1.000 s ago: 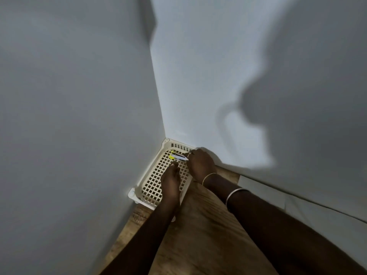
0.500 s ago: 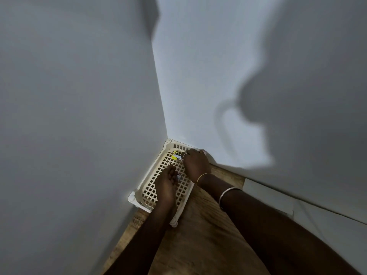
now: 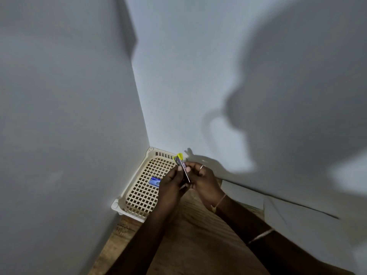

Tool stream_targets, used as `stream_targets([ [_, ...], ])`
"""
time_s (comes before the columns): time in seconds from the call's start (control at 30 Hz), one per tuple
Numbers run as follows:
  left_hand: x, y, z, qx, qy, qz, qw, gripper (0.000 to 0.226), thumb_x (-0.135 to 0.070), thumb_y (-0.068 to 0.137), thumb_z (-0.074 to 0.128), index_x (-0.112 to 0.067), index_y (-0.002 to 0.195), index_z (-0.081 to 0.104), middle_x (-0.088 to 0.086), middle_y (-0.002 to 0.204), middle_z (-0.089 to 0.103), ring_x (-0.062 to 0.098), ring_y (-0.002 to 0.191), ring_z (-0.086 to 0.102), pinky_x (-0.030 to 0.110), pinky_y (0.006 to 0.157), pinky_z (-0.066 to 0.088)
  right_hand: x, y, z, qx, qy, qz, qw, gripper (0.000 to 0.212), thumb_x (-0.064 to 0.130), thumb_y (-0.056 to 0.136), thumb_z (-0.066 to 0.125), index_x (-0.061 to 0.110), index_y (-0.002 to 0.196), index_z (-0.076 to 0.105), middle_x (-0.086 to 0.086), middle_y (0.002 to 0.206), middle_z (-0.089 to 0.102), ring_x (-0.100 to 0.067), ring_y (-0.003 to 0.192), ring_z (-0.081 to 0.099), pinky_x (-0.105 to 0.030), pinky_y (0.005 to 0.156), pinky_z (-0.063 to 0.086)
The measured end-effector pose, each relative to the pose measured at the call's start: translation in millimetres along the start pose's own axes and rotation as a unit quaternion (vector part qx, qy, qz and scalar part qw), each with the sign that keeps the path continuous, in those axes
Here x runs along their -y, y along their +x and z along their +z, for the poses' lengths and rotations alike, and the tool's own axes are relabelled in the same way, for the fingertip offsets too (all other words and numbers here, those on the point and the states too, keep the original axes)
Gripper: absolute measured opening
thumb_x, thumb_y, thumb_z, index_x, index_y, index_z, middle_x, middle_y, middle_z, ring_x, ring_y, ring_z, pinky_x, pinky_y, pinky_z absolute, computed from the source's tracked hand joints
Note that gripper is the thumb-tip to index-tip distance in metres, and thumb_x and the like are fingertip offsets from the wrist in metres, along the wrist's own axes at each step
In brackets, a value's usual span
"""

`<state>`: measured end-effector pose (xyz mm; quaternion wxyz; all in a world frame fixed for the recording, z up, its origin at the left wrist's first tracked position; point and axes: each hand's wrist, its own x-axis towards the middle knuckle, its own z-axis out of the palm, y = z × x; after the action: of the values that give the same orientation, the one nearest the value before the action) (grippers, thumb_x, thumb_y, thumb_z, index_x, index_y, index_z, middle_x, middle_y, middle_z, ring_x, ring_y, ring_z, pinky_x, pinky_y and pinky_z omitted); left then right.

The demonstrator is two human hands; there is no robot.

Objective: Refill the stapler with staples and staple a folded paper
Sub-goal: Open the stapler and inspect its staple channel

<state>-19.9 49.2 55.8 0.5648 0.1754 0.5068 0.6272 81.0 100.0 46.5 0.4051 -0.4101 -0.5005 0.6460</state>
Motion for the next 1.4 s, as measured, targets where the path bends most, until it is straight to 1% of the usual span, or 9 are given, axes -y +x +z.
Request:
stream_targets([
  [0.17,1.0,-36.2,24.9,0.049,-0.005,0.014,0.999,0.026,-0.024,0.097,0.064,-0.008,0.114,0.075,0.018,0.105,0.075,0.025,0.095,0.07,0.042,0.084,0.058,31.3,-50.1,-32.3,0.012,-0.015,-0.03,0.999,0.02,0.015,0.098,0.063,0.006,0.115,0.07,-0.01,0.076,0.068,-0.021,0.068,0.058,-0.037,0.068,0.05],
  [0.27,2.6,-61.1,41.7,0.102,0.008,0.013,0.995,0.025,-0.025,0.096,0.066,-0.013,0.117,0.074,0.012,0.112,0.076,0.022,0.103,0.072,0.032,0.082,0.058,50.0,-81.1,-47.0,-0.016,-0.051,-0.057,0.997,0.021,0.009,0.093,0.07,0.01,0.113,0.072,-0.009,0.09,0.077,-0.017,0.077,0.071,-0.029,0.07,0.056],
  [0.37,6.9,-81.9,56.1,0.139,0.021,0.038,0.989,0.028,-0.026,0.095,0.067,-0.013,0.119,0.072,0.013,0.114,0.075,0.025,0.107,0.072,0.032,0.082,0.058,61.7,-106.8,-62.8,-0.028,-0.055,-0.074,0.995,0.02,0.007,0.094,0.067,0.01,0.113,0.072,-0.013,0.097,0.077,-0.034,0.086,0.074,-0.039,0.075,0.061],
  [0.47,12.4,-101.8,71.0,0.161,0.047,0.08,0.983,0.024,-0.024,0.099,0.063,-0.012,0.118,0.071,0.013,0.115,0.075,0.026,0.111,0.071,0.035,0.086,0.059,70.1,-126.0,-76.8,-0.053,-0.054,-0.081,0.994,0.017,0.007,0.094,0.065,0.01,0.11,0.072,-0.012,0.098,0.078,-0.03,0.087,0.075,-0.038,0.075,0.061],
  [0.77,27.2,-137.1,102.6,0.182,0.122,0.181,0.959,0.017,-0.017,0.099,0.063,-0.018,0.115,0.068,0.016,0.106,0.071,0.034,0.105,0.069,0.049,0.091,0.058,73.6,-160.2,-98.1,-0.127,-0.035,-0.103,0.986,0.022,-0.002,0.098,0.056,0.008,0.112,0.07,-0.012,0.097,0.078,-0.014,0.085,0.073,-0.018,0.07,0.053],
  [0.93,42.4,-148.6,107.7,0.169,0.125,0.186,0.96,0.027,-0.011,0.091,0.073,-0.027,0.112,0.072,-0.004,0.135,0.066,0.018,0.13,0.059,0.046,0.104,0.049,71.4,-165.4,-104.2,-0.173,-0.011,-0.108,0.979,0.026,-0.002,0.101,0.049,0.011,0.107,0.07,-0.009,0.101,0.077,-0.021,0.099,0.073,-0.023,0.078,0.055],
  [1.07,48.2,-154.2,109.0,0.167,0.108,0.205,0.958,0.033,-0.008,0.089,0.074,-0.033,0.112,0.073,-0.006,0.134,0.066,0.02,0.127,0.062,0.04,0.099,0.055,77.7,-165.6,-111.0,-0.186,-0.01,-0.097,0.978,0.023,0.003,0.105,0.044,0.006,0.106,0.066,-0.007,0.104,0.078,-0.02,0.101,0.073,-0.024,0.079,0.057],
  [1.3,54.4,-158.1,102.7,0.176,0.041,0.047,0.982,0.022,-0.007,0.089,0.073,-0.013,0.11,0.076,0.015,0.113,0.075,0.033,0.108,0.072,0.04,0.088,0.06,85.2,-159.9,-118.4,-0.182,-0.034,-0.079,0.979,0.02,0.008,0.105,0.046,-0.003,0.109,0.063,-0.004,0.102,0.079,-0.014,0.097,0.073,-0.02,0.075,0.056],
  [1.4,51.0,-152.1,98.5,0.196,-0.039,-0.039,0.979,0.03,0.013,0.089,0.06,-0.004,0.106,0.077,0.023,0.116,0.073,0.038,0.111,0.07,0.037,0.088,0.06,85.6,-157.0,-121.6,-0.181,-0.03,-0.067,0.981,0.021,0.01,0.105,0.046,-0.002,0.11,0.061,-0.005,0.102,0.079,-0.016,0.1,0.073,-0.025,0.078,0.057],
])
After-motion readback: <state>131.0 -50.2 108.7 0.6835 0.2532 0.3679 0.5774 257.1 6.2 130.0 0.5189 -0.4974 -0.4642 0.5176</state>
